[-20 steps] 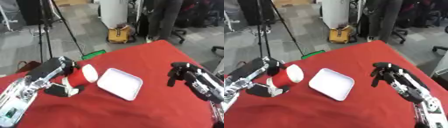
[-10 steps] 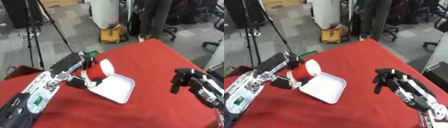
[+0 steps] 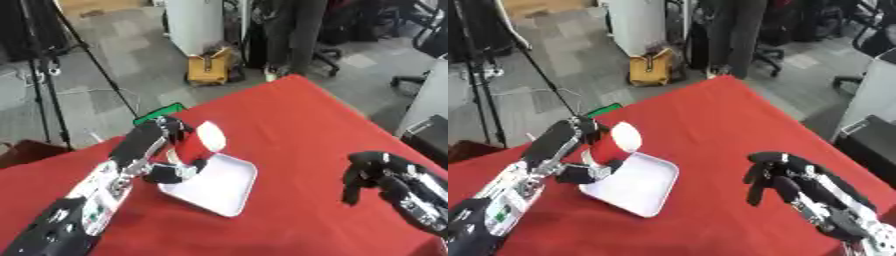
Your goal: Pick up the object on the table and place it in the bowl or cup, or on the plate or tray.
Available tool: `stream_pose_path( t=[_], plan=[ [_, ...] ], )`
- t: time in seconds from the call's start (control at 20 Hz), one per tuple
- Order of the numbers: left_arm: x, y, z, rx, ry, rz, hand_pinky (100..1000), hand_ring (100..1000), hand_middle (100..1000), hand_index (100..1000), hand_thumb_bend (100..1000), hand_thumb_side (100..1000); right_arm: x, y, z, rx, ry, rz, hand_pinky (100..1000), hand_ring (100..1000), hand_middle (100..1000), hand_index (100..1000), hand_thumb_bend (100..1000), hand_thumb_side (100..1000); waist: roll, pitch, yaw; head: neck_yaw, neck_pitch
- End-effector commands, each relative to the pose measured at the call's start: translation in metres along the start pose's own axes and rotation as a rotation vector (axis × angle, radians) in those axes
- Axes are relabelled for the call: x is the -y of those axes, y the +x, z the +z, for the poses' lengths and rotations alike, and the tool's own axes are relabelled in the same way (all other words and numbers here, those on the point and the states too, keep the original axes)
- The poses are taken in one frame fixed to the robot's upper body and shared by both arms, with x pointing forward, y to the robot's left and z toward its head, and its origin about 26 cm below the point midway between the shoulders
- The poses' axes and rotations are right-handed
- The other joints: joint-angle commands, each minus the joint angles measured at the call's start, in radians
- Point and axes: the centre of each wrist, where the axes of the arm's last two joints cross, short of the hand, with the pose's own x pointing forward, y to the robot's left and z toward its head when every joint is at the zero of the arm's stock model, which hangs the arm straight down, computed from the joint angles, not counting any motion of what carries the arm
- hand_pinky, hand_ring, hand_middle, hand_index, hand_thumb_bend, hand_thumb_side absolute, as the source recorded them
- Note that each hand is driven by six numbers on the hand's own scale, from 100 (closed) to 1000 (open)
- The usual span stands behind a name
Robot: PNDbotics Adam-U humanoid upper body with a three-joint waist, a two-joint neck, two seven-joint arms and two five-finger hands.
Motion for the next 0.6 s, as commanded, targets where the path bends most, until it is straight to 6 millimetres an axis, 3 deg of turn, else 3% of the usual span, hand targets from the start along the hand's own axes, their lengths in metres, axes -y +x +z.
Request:
stream_pose_path(
  t=[0.05, 0.15, 0.35, 0.45, 0.5, 0.55, 0.6],
  plan=[
    [0.008, -0.007, 0.003, -0.025, 0.010, 0.028, 483, 500, 498, 692, 272, 532, 0.006, 0.010, -0.007, 0.064, 0.077, 0.084, 526, 497, 632, 870, 100, 599, -0.005, -0.007, -0.007, 0.002, -0.020],
    [0.019, -0.010, 0.007, -0.046, -0.012, 0.045, 515, 543, 547, 740, 273, 621, 0.006, 0.010, -0.008, 0.065, 0.078, 0.087, 525, 496, 632, 870, 100, 599, -0.002, -0.001, -0.013, 0.002, -0.023],
    [0.032, -0.013, 0.013, -0.068, -0.036, 0.057, 555, 599, 606, 785, 294, 701, 0.008, 0.011, -0.008, 0.068, 0.077, 0.093, 525, 496, 632, 870, 100, 598, 0.000, 0.006, -0.020, 0.000, -0.029],
    [0.039, -0.014, 0.016, -0.073, -0.046, 0.067, 636, 680, 694, 846, 429, 751, 0.008, 0.011, -0.008, 0.070, 0.077, 0.095, 525, 496, 631, 870, 100, 598, 0.000, 0.009, -0.023, -0.001, -0.033],
    [0.041, -0.014, 0.017, -0.072, -0.053, 0.070, 636, 680, 694, 846, 429, 751, 0.009, 0.011, -0.008, 0.070, 0.076, 0.096, 525, 496, 631, 870, 100, 598, 0.000, 0.010, -0.024, -0.001, -0.034],
    [0.043, -0.015, 0.018, -0.068, -0.056, 0.071, 685, 724, 736, 874, 551, 758, 0.009, 0.011, -0.008, 0.070, 0.076, 0.096, 525, 496, 631, 870, 100, 598, -0.001, 0.011, -0.024, -0.002, -0.033],
    [0.044, -0.015, 0.019, -0.066, -0.058, 0.072, 685, 724, 736, 874, 551, 758, 0.009, 0.011, -0.008, 0.071, 0.075, 0.097, 525, 496, 631, 870, 100, 598, -0.001, 0.011, -0.024, -0.003, -0.032]
  ],
)
